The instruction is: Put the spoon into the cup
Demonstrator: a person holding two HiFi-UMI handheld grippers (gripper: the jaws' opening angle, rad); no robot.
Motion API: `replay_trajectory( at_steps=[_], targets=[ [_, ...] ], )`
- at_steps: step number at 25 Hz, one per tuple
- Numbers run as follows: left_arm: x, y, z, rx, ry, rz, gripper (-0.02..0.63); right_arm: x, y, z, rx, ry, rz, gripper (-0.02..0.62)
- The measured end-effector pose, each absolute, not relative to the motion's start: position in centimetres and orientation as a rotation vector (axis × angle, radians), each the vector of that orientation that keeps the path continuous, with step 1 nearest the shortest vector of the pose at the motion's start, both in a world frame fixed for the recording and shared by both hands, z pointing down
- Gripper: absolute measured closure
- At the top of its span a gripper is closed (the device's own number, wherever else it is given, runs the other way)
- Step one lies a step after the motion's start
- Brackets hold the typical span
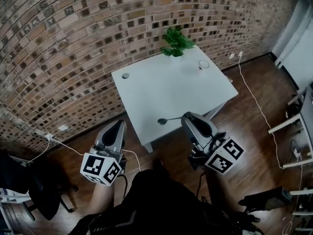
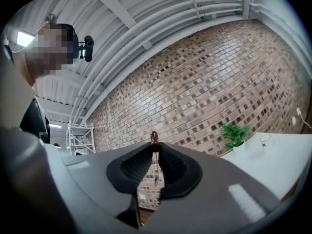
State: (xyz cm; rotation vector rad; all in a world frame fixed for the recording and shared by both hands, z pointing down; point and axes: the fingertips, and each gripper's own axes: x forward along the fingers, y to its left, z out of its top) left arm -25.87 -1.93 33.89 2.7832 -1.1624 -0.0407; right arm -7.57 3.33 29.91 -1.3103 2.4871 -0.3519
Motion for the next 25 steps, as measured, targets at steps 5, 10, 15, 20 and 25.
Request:
replay_trajectory(
  at_steps=[5, 10, 15, 20, 25],
  targets=[
    [-23.5, -7.6, 34.6, 2.735, -1.178, -0.035, 0.612, -5.4, -2.4, 30.4, -1.333, 2.513, -0.358, 0.549],
    [-21.5, -12.6, 35.0, 2.709, -1.177, -0.007, 0.612, -3.0, -7.8, 31.2, -1.368, 2.511, -0.392, 0.549],
    [-19.2, -15.9, 35.6, 2.666, -1.211, 0.023, 0.612, -0.2, -11.5, 31.7, -1.362, 2.509, -0.426, 0.549],
    [-16.2, -17.5, 35.7, 2.642, -1.263, 0.046, 0.612, 2.6, -13.7, 31.9, -1.312, 2.52, -0.477, 0.549],
    [-12.5, -19.0, 36.2, 2.57, -1.42, 0.122, 0.612, 7.2, -16.1, 32.0, -1.174, 2.582, -0.436, 0.549]
  ],
)
